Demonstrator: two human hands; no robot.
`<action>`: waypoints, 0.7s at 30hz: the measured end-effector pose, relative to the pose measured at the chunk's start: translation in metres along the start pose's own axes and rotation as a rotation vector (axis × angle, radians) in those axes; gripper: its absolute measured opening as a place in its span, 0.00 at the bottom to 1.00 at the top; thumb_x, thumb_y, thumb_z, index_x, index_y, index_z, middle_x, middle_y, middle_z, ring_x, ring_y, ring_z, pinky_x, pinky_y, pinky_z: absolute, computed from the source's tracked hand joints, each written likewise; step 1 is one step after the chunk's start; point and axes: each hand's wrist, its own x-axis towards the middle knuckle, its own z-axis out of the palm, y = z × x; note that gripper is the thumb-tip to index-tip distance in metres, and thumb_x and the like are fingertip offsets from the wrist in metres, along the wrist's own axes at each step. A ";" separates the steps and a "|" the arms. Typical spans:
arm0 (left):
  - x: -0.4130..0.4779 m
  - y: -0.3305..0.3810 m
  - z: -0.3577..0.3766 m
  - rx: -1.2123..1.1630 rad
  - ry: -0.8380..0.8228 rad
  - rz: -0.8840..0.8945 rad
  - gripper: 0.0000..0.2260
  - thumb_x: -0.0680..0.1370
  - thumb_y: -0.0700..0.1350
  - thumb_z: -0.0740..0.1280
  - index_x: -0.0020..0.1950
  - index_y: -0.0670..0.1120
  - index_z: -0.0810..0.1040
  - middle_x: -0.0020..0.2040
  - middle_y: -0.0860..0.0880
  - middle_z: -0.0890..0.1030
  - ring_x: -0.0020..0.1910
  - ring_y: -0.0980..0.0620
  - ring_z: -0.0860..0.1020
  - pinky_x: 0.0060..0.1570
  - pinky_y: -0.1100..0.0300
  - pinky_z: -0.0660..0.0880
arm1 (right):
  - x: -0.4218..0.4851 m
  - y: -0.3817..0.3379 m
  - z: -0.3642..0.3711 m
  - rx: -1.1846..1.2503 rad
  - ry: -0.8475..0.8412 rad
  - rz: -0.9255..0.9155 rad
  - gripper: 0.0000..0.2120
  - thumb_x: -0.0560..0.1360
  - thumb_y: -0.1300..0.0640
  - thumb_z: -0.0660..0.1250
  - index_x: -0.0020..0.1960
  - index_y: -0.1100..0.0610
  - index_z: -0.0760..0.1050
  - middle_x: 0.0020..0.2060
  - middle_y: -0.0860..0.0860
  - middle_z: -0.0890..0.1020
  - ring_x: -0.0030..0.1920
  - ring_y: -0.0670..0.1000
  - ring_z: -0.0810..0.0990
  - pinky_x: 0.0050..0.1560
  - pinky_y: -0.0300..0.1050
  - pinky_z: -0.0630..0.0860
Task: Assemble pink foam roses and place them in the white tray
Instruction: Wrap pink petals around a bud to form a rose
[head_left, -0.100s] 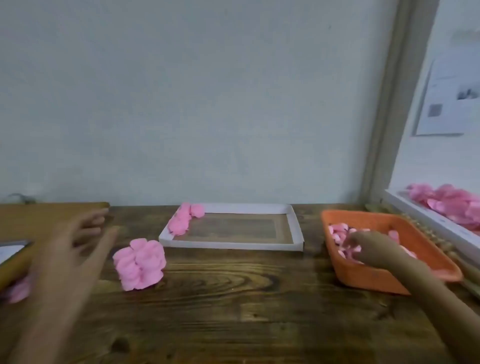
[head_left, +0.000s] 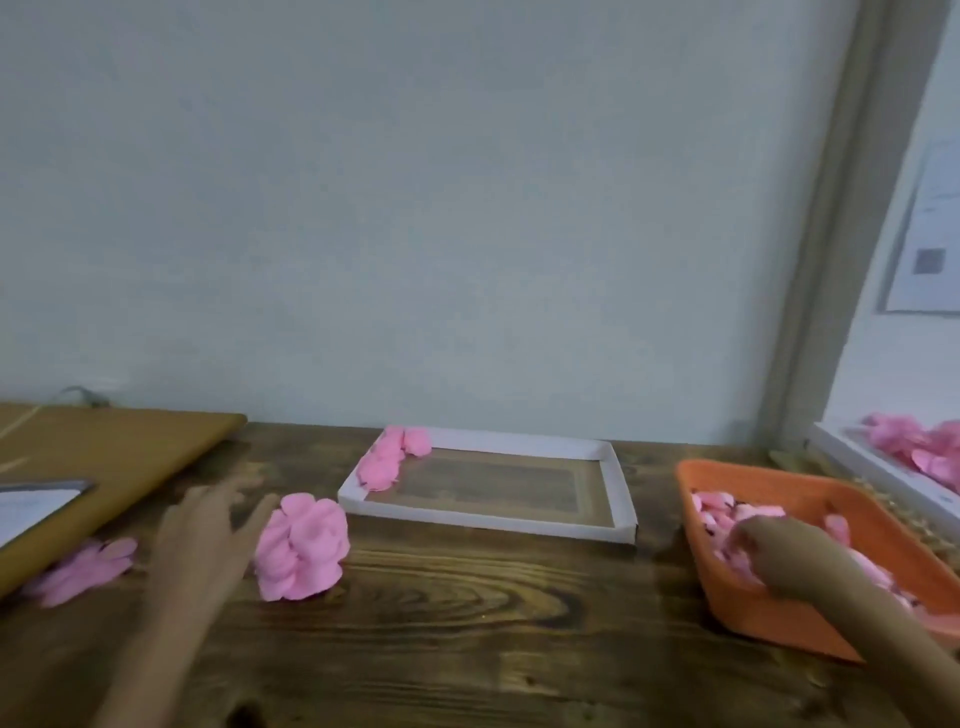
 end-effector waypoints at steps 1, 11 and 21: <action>0.009 -0.001 0.012 0.151 -0.101 -0.070 0.13 0.81 0.50 0.69 0.64 0.47 0.82 0.57 0.42 0.84 0.53 0.44 0.80 0.51 0.50 0.76 | 0.000 0.002 -0.002 -0.015 0.013 0.046 0.15 0.82 0.48 0.61 0.68 0.44 0.75 0.70 0.53 0.78 0.66 0.55 0.80 0.64 0.51 0.76; 0.044 -0.066 0.053 -0.118 -0.398 -0.429 0.08 0.74 0.47 0.80 0.48 0.48 0.85 0.50 0.41 0.86 0.52 0.39 0.84 0.58 0.44 0.80 | 0.018 0.011 -0.013 -0.147 0.026 0.058 0.06 0.79 0.47 0.64 0.54 0.38 0.77 0.49 0.41 0.83 0.47 0.42 0.80 0.39 0.39 0.69; 0.026 -0.034 0.030 -0.123 -0.206 -0.359 0.05 0.73 0.44 0.80 0.40 0.49 0.85 0.38 0.49 0.84 0.38 0.50 0.79 0.36 0.58 0.68 | 0.017 0.014 -0.013 -0.155 -0.057 0.079 0.04 0.80 0.47 0.61 0.48 0.41 0.74 0.51 0.41 0.80 0.55 0.44 0.80 0.52 0.41 0.75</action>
